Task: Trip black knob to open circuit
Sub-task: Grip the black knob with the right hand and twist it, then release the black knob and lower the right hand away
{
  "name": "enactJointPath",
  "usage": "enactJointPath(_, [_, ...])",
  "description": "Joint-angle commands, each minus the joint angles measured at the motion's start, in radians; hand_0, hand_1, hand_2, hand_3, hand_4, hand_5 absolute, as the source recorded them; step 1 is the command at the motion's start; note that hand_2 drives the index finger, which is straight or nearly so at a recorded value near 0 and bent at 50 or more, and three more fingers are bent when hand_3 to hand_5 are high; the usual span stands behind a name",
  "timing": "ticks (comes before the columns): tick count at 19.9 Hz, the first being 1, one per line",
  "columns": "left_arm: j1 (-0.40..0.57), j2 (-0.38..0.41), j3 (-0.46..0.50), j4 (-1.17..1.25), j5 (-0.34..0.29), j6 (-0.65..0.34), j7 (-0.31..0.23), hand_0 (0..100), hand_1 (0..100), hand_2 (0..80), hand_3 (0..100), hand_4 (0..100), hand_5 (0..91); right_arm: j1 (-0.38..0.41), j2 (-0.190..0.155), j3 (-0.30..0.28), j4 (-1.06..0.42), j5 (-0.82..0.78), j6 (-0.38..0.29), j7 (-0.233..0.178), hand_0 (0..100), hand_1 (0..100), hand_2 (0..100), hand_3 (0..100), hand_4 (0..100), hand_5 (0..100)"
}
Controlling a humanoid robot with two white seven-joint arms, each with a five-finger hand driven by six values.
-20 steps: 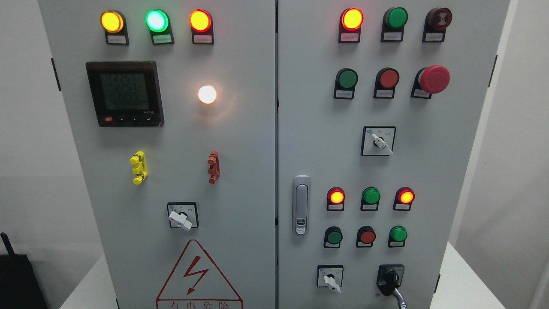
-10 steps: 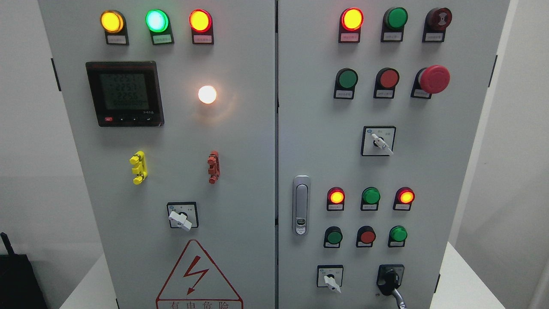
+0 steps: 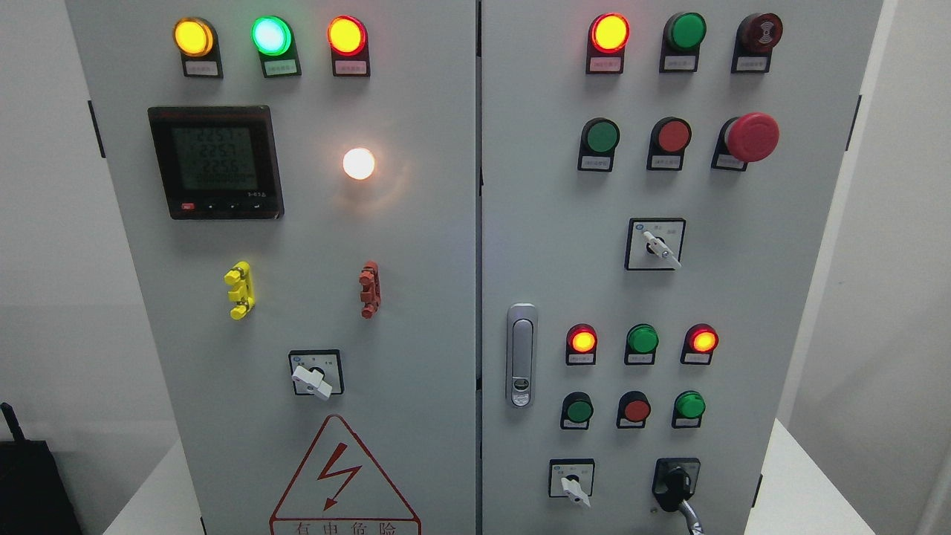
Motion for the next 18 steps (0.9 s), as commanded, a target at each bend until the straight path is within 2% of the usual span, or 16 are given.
enactJointPath(1, [-0.004, -0.002, 0.001, 0.0, 0.002, -0.001, 0.0, 12, 39, 0.0, 0, 0, 0.0, -0.036, 0.005, 0.055, -0.037, 0.006, -0.021, 0.031, 100, 86, 0, 100, 94, 92])
enactJointPath(18, [-0.002, -0.002, 0.001, 0.0, 0.002, -0.001, 0.0, 12, 39, 0.0, 0, 0, 0.0, -0.03, 0.005, 0.046, -0.035, 0.006, -0.021, 0.029, 100, 86, 0, 100, 94, 92])
